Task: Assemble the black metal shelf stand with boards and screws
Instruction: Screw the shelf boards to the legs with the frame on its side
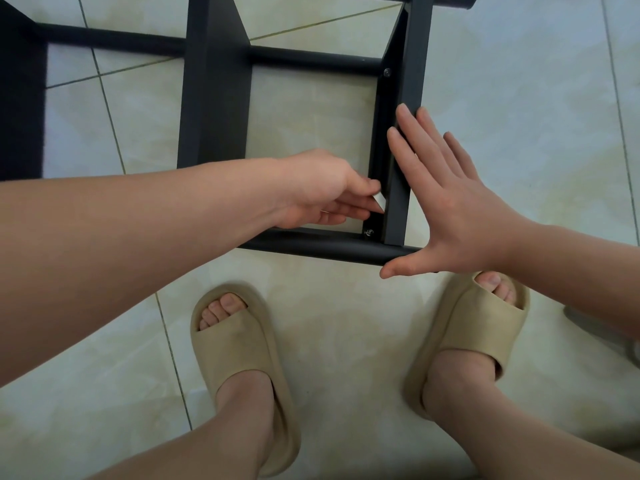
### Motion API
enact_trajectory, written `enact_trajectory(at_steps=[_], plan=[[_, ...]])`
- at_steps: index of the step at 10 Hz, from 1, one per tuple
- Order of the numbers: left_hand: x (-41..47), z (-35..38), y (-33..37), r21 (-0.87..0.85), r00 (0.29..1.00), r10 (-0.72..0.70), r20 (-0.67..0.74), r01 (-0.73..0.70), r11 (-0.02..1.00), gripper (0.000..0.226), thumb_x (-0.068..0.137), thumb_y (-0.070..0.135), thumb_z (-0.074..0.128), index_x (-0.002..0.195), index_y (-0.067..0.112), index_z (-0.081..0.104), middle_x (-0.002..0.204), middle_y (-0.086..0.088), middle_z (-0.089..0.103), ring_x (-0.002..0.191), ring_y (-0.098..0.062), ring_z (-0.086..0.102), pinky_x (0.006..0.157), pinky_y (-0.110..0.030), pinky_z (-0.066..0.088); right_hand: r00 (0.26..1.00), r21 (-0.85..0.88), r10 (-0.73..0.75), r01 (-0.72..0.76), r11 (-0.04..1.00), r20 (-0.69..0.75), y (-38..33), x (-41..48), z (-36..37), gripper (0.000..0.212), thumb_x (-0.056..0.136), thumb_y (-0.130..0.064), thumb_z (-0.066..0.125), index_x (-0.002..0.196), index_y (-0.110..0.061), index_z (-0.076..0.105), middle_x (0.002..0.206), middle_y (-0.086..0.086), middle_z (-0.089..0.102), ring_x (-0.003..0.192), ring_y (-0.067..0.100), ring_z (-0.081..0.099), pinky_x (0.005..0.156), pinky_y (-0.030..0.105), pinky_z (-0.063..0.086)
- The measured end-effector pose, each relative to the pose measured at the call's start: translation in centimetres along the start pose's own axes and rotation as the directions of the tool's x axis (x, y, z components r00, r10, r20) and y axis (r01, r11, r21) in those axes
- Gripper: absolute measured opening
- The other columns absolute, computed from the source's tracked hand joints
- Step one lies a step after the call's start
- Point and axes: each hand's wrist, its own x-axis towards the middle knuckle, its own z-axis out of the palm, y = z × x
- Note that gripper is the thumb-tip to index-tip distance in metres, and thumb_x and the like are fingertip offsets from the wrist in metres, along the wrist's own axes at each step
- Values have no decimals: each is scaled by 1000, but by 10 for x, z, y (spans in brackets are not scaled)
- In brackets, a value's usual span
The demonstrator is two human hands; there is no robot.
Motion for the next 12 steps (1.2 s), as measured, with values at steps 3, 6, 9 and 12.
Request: enact_trajectory(at_steps=[3, 6, 9, 12], plan=[[0, -5, -4, 16, 998, -14, 56, 14, 1000, 7, 98, 25, 60, 96, 20, 64, 94, 4, 78, 93, -9, 71, 80, -27, 47, 1000, 1, -1, 1, 1000, -3, 1, 0, 1, 142, 64, -95, 54, 161, -7, -2, 169, 9, -14, 155, 27, -17, 122, 64, 8], [0, -9, -5, 80, 998, 5, 60, -10, 997, 6, 99, 22, 59, 97, 19, 64, 95, 5, 77, 95, -9, 69, 82, -28, 47, 1000, 1, 3, -3, 1000, -4, 0, 0, 0, 142, 64, -95, 52, 161, -8, -2, 169, 9, -14, 155, 27, -17, 122, 63, 7], [-3, -15, -8, 133, 998, 7, 70, -16, 991, 11, 98, 19, 60, 88, 21, 66, 89, 8, 77, 91, -8, 67, 78, -27, 46, 1000, 9, -6, 6, 1000, -5, -1, 0, 0, 140, 66, -95, 51, 161, -7, -3, 169, 9, -14, 155, 28, -16, 122, 64, 8], [-5, -19, -13, 222, 995, 10, 103, -33, 975, 9, 97, 17, 62, 89, 19, 67, 92, 6, 77, 88, -6, 68, 79, -28, 46, 1000, 2, -6, 6, 1000, 1, 0, 0, 0, 140, 66, -94, 51, 161, -7, -2, 169, 10, -14, 155, 28, -17, 122, 64, 7]])
